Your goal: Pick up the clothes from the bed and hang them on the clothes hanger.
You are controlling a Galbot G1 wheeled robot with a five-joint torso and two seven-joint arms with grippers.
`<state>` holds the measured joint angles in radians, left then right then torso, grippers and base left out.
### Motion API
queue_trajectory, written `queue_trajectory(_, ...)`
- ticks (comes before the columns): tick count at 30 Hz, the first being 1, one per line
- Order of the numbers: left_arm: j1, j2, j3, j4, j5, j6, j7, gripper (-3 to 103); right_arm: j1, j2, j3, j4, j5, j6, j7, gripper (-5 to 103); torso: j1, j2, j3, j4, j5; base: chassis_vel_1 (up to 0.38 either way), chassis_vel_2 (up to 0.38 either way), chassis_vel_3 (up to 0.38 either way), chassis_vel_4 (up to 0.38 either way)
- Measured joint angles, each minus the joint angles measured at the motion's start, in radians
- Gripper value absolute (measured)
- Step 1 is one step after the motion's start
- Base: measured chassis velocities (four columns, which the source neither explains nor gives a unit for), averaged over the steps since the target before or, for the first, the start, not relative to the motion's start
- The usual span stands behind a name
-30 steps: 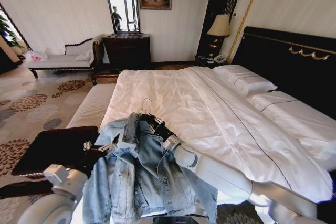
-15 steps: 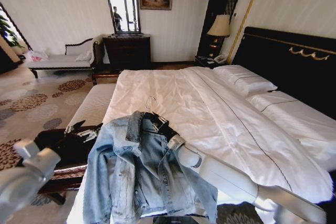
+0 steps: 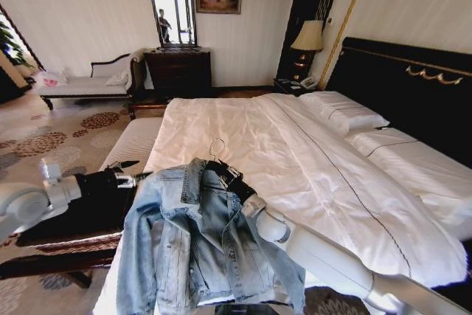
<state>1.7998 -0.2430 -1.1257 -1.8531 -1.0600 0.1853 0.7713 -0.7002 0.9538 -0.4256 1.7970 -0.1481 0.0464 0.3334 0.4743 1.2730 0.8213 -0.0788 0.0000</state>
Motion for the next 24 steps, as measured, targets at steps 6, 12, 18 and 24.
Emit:
queue_trajectory(6, -0.009, 0.031, 0.060, 0.101, 0.235, -0.207, 0.157, 100, 0.008, 0.003, 0.006, -0.005, -0.034, 0.032, 0.001, 30, 0.000, 0.000, 0.000, 0.0001, -0.0002, 0.000, 0.000, 0.000, 0.000)
queue_trajectory(12, -0.040, 0.012, 0.073, 0.108, 0.282, -0.270, 0.166, 100, 0.024, 0.024, -0.006, -0.024, -0.102, 0.078, -0.013, 30, 0.000, 0.000, 0.000, 0.0003, -0.0002, 0.000, 0.000, 0.000, 0.000)
queue_trajectory(18, -0.134, 0.007, 0.103, 0.128, 0.280, -0.296, 0.190, 100, 0.034, 0.039, -0.016, -0.035, -0.147, 0.105, -0.016, 30, 0.000, 0.000, 0.000, 0.0001, -0.0001, 0.000, 0.000, 0.000, 0.000)
queue_trajectory(24, -0.210, 0.015, 0.146, 0.158, 0.282, -0.316, 0.197, 100, 0.039, 0.034, -0.010, -0.026, -0.178, 0.135, -0.011, 30, 0.000, 0.000, 0.000, 0.0001, 0.0000, 0.000, 0.000, 0.000, 0.000)
